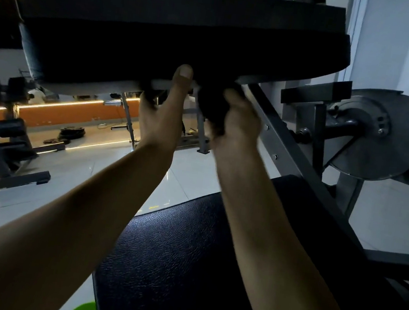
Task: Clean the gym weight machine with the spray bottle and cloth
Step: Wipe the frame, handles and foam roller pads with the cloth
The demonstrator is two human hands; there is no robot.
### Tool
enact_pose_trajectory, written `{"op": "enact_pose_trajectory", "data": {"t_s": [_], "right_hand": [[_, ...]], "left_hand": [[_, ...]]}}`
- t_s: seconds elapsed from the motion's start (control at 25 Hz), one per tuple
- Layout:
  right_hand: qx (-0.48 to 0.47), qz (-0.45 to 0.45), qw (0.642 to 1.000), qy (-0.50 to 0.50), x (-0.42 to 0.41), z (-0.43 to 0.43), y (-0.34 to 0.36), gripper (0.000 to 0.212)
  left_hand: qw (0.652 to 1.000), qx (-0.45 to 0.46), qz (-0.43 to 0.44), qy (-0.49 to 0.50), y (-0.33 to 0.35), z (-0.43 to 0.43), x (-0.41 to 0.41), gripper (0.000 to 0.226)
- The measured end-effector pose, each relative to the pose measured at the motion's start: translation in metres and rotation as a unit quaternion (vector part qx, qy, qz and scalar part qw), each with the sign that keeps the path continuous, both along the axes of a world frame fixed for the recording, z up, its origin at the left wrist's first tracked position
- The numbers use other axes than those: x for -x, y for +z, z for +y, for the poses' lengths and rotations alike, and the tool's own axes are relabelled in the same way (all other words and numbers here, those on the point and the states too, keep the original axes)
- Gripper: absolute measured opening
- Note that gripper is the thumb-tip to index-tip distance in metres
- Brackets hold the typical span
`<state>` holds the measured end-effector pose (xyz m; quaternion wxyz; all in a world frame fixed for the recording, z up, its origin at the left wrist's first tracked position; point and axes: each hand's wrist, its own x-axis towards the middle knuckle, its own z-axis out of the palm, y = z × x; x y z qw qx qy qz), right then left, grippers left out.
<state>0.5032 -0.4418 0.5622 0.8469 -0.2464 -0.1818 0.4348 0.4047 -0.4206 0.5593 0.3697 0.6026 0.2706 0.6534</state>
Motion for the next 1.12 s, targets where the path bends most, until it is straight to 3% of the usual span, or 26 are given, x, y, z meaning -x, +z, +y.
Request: {"op": "enact_pose_trajectory", "data": {"t_s": [0.08,0.16,0.28,0.36,0.48,0.6,0.76,0.88,1.04,1.12], "right_hand": [[0.004,0.08,0.996,-0.044,-0.041,-0.003,0.0,0.041],[-0.033,0.095,0.992,-0.077,-0.055,-0.014,0.003,0.041],[-0.03,-0.002,0.996,-0.079,-0.008,-0.027,0.003,0.016],[-0.046,-0.06,0.995,-0.062,0.021,-0.029,-0.002,0.02],[-0.098,-0.045,0.993,-0.039,0.033,-0.036,-0.003,0.012],[-0.1,-0.09,0.981,-0.139,0.019,-0.04,0.003,0.016],[-0.055,-0.017,0.971,-0.233,-0.05,-0.027,0.022,0.026],[-0.063,0.001,0.974,-0.219,-0.043,-0.031,0.022,0.024],[-0.145,-0.1,0.973,-0.152,0.029,-0.034,0.003,0.031],[-0.107,-0.131,0.974,-0.149,0.015,-0.029,0.0,0.029]], "left_hand": [[1.0,-0.003,-0.001,0.005,-0.002,0.003,-0.001,0.094],[1.0,-0.004,-0.001,0.008,-0.003,0.003,-0.003,0.098],[1.0,-0.002,0.006,0.01,-0.002,0.0,-0.003,0.103],[1.0,-0.007,0.001,0.001,-0.002,0.0,-0.002,0.097],[1.0,-0.011,0.0,-0.002,-0.003,-0.004,-0.002,0.087],[1.0,0.0,-0.01,0.003,-0.002,-0.009,-0.004,0.091],[1.0,0.008,-0.009,0.013,-0.001,-0.005,-0.004,0.092],[1.0,0.02,-0.014,0.005,-0.002,-0.008,-0.009,0.098],[1.0,0.001,-0.011,-0.003,-0.003,-0.006,-0.008,0.089],[1.0,0.002,-0.019,-0.005,-0.001,-0.007,-0.009,0.085]]}}
